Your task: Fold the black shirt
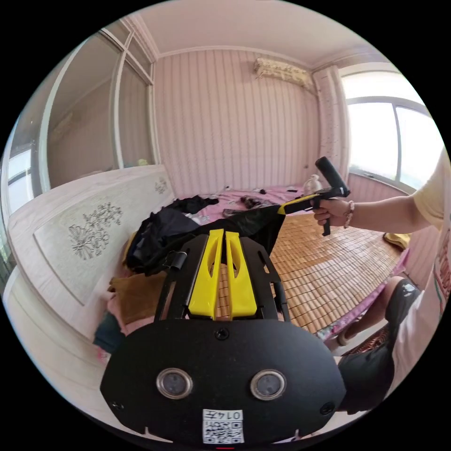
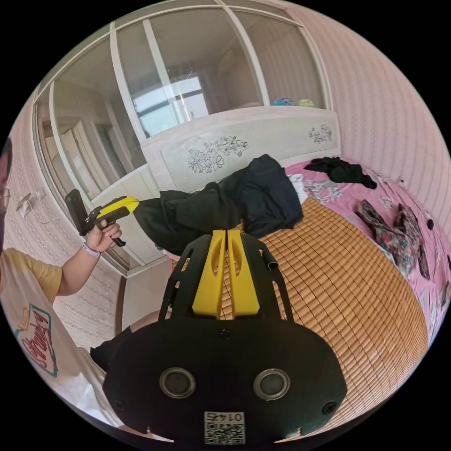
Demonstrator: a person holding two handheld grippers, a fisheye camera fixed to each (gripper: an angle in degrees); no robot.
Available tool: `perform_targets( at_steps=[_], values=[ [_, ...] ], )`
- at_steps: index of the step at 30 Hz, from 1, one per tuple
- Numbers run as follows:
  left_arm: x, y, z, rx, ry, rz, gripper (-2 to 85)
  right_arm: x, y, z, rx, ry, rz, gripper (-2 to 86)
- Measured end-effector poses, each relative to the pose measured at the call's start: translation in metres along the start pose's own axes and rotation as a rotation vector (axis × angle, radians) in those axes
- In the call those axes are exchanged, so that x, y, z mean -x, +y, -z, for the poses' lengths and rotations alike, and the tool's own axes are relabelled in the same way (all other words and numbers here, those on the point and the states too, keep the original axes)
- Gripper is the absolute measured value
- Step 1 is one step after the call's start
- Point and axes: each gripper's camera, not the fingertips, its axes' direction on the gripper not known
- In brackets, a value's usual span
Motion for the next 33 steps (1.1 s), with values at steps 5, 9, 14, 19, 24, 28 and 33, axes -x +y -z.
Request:
perform_targets(
  at_steps=[5,9,14,19,24,28,33],
  values=[
    [-0.068,0.078,-0.075,0.203,0.314,0.363,-0.7,-0.055,0.156,0.038,0.314,0.178,-0.285,2.2],
    [-0.103,0.102,-0.100,0.310,0.428,0.484,-0.7,-0.041,0.223,0.063,0.318,0.218,-0.340,5.1],
    [-0.116,0.090,-0.107,0.350,0.438,0.488,-0.7,-0.017,0.234,0.059,0.324,0.227,-0.256,7.4],
    [-0.121,0.081,-0.108,0.381,0.403,0.494,-0.7,-0.024,0.230,0.052,0.372,0.325,-0.246,7.9],
    [-0.133,0.079,-0.108,0.400,0.392,0.523,-0.7,-0.042,0.224,0.055,0.358,0.289,-0.322,6.1],
    [-0.150,0.076,-0.110,0.426,0.379,0.509,-0.7,-0.056,0.232,0.074,0.356,0.239,-0.410,3.3],
    [-0.175,0.072,-0.095,0.423,0.336,0.472,-0.7,-0.056,0.236,0.138,0.274,0.207,-0.497,1.8]
  ],
)
